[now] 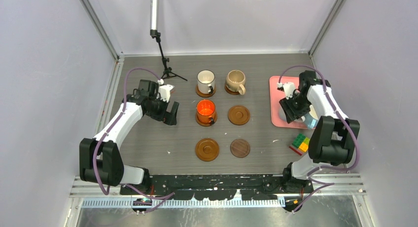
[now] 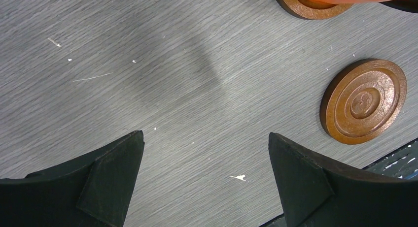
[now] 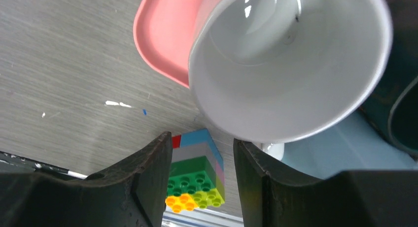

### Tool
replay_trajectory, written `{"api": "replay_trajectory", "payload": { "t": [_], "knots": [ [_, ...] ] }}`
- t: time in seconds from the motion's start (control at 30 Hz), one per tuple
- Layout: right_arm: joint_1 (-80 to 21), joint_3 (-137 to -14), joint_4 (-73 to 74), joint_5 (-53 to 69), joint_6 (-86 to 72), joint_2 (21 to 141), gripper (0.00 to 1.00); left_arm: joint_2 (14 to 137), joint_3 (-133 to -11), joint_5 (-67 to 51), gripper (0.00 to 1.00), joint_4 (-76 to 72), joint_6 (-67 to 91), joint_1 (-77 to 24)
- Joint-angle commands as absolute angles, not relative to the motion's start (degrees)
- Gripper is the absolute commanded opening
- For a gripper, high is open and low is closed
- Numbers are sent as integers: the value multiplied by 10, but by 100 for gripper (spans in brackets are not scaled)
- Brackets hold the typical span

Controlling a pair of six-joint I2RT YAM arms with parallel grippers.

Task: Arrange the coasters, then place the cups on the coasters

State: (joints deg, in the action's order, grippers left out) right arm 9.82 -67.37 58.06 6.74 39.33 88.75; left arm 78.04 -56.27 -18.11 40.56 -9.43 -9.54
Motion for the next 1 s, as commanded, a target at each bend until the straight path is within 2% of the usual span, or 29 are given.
{"api": "replay_trajectory", "payload": {
  "t": [0.0,0.17,0.33,0.67,0.97],
  "knots": [
    [76,-711,527,76,347,920,53,782,-574,-176,100,397,-94,-97],
    [55,-741,503,83,313,951,53,784,-576,-173,100,399,-95,-97],
    [56,-786,543,96,304,947,53,784,-579,-169,100,403,-104,-98],
    [69,-794,563,-18,252,943,53,781,-579,-164,100,396,-109,-98],
    [77,-790,512,-30,231,999,53,783,-583,-159,100,397,-114,-98]
  ]
}}
